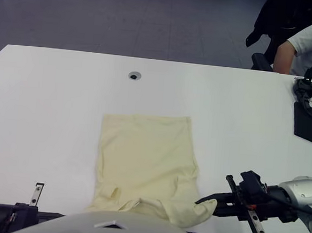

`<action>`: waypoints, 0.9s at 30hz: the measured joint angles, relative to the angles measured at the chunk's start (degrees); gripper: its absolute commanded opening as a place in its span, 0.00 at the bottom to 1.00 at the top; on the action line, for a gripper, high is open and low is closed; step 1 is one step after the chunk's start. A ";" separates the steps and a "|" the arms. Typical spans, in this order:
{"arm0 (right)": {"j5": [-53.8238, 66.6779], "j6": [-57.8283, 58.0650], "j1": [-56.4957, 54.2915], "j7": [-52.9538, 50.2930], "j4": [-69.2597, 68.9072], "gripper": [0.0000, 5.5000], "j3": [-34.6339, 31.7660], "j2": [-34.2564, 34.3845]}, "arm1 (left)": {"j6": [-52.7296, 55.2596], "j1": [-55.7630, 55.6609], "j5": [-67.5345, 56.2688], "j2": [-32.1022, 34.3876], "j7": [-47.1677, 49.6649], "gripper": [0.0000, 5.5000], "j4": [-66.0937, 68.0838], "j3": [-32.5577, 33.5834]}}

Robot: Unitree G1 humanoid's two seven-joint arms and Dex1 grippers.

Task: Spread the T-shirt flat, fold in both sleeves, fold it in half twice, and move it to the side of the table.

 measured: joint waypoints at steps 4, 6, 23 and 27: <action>-7.67 1.53 -12.05 -5.31 1.62 0.00 2.71 7.62 | 4.56 -13.71 -1.78 0.75 2.59 0.00 3.40 -2.25; -11.20 1.87 -17.70 -7.30 3.09 0.00 4.74 11.16 | 6.39 -21.21 -2.29 1.37 4.09 0.00 6.06 -4.24; -43.40 -13.29 -59.16 -15.92 51.94 0.00 17.70 42.56 | 8.96 -70.56 17.94 -17.25 22.05 0.00 43.84 -31.12; -45.04 -14.81 -59.52 -17.08 56.99 0.11 15.83 43.65 | 7.47 -70.35 18.48 -18.09 22.07 0.04 45.34 -31.30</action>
